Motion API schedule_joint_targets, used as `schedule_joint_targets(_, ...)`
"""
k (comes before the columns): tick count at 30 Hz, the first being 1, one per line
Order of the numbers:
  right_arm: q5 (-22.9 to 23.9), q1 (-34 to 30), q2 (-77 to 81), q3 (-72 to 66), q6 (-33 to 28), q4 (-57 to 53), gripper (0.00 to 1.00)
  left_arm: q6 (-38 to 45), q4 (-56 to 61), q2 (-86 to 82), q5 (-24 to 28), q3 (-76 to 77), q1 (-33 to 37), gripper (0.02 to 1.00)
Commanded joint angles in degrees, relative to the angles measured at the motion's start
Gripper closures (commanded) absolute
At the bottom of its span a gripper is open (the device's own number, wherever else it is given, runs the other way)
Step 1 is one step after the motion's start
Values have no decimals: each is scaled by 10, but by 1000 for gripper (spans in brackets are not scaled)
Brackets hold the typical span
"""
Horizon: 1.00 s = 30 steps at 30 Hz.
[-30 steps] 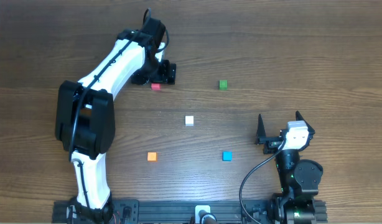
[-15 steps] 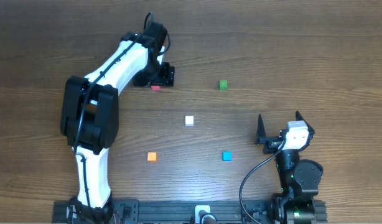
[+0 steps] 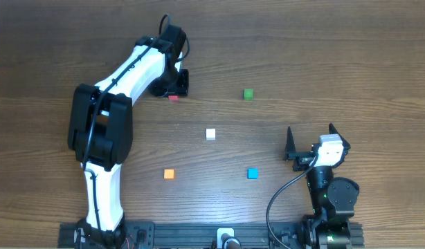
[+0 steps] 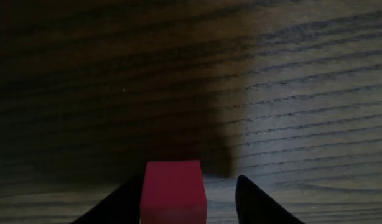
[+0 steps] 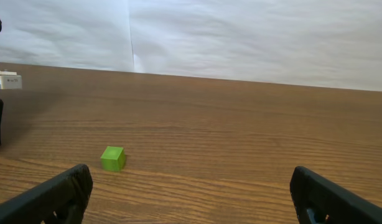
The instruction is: Stack Cubes
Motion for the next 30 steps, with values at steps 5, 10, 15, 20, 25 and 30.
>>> schedule_joint_targets(5, -3, 3, -4, -5, 5, 1, 9, -5, 1, 15, -7, -4, 2, 680)
schedule_joint_targets(10, -3, 3, -4, -5, 5, 1, 7, -9, -1, 15, -7, -4, 2, 796)
schedule_joint_targets(15, -3, 3, -4, -5, 5, 1, 9, -23, -2, 12, -9, -3, 2, 860)
schedule_joint_targets(20, -3, 3, -4, -5, 5, 1, 9, -50, -17, -31, -9, -3, -13, 976)
schedule_joint_targets(25, -3, 3, -4, -5, 5, 1, 9, -65, -45, -110, -11, -3, -52, 978)
schedule_joint_targets(30, -3, 3, -4, -5, 5, 1, 9, -140, -60, -183, -41, -4, -134, 976)
